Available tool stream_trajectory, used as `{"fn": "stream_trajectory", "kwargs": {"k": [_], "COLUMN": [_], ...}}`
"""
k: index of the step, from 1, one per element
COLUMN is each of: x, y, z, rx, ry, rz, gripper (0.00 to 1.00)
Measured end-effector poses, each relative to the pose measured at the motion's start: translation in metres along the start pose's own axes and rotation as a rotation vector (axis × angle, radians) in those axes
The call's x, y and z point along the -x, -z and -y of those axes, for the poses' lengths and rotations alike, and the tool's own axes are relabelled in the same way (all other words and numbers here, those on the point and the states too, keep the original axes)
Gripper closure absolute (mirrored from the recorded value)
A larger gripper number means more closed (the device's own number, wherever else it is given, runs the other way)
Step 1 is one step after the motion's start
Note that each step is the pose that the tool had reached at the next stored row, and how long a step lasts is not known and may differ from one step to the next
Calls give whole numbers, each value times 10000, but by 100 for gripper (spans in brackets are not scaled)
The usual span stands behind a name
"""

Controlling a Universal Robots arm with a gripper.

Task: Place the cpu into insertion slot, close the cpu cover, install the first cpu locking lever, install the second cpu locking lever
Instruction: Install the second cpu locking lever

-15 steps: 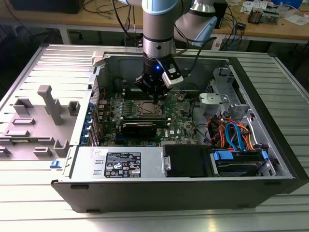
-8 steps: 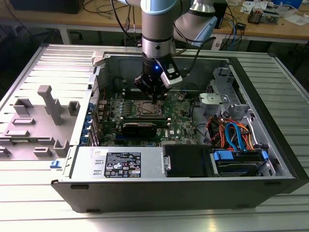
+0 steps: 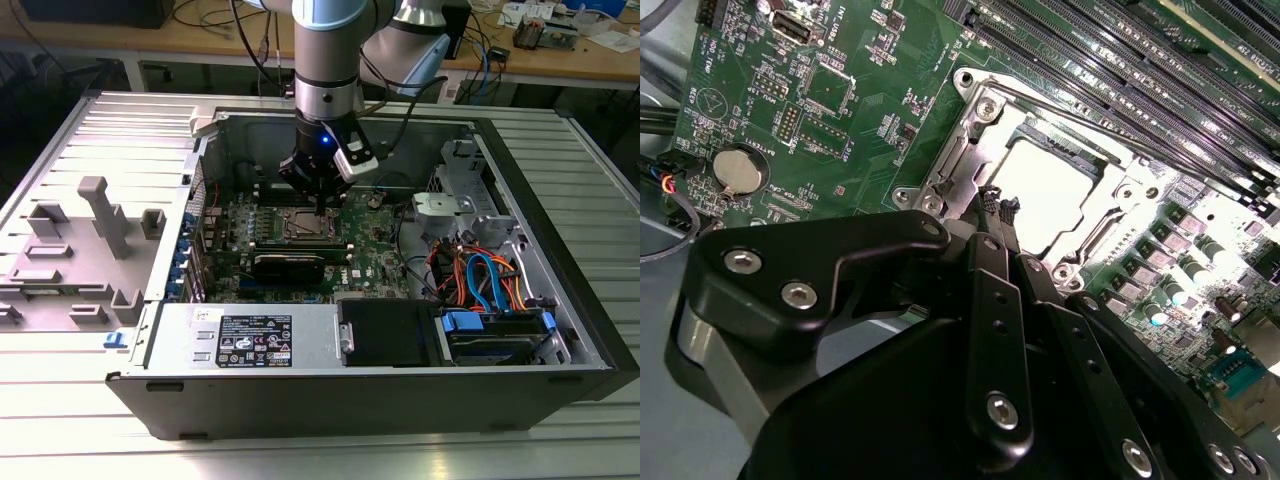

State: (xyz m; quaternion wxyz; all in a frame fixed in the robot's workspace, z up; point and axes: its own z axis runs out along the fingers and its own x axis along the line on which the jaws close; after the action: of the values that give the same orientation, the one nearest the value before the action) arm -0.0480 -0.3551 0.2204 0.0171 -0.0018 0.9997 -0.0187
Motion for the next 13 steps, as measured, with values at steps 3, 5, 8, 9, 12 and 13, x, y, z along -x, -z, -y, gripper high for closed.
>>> {"fn": "stream_trajectory", "kwargs": {"k": [3, 5, 8, 9, 12, 13], "x": [1, 3, 3, 4, 3, 4], "y": [2, 16, 60, 65, 62, 87], "z": [0, 1, 2, 9, 213, 215], "rx": [0, -1, 0, -57, -75, -74], "ry": [1, 4, 2, 9, 10, 8], "rz": [-3, -29, -75, -95, -101, -100], "gripper": [89, 89, 89, 89, 89, 89]}}
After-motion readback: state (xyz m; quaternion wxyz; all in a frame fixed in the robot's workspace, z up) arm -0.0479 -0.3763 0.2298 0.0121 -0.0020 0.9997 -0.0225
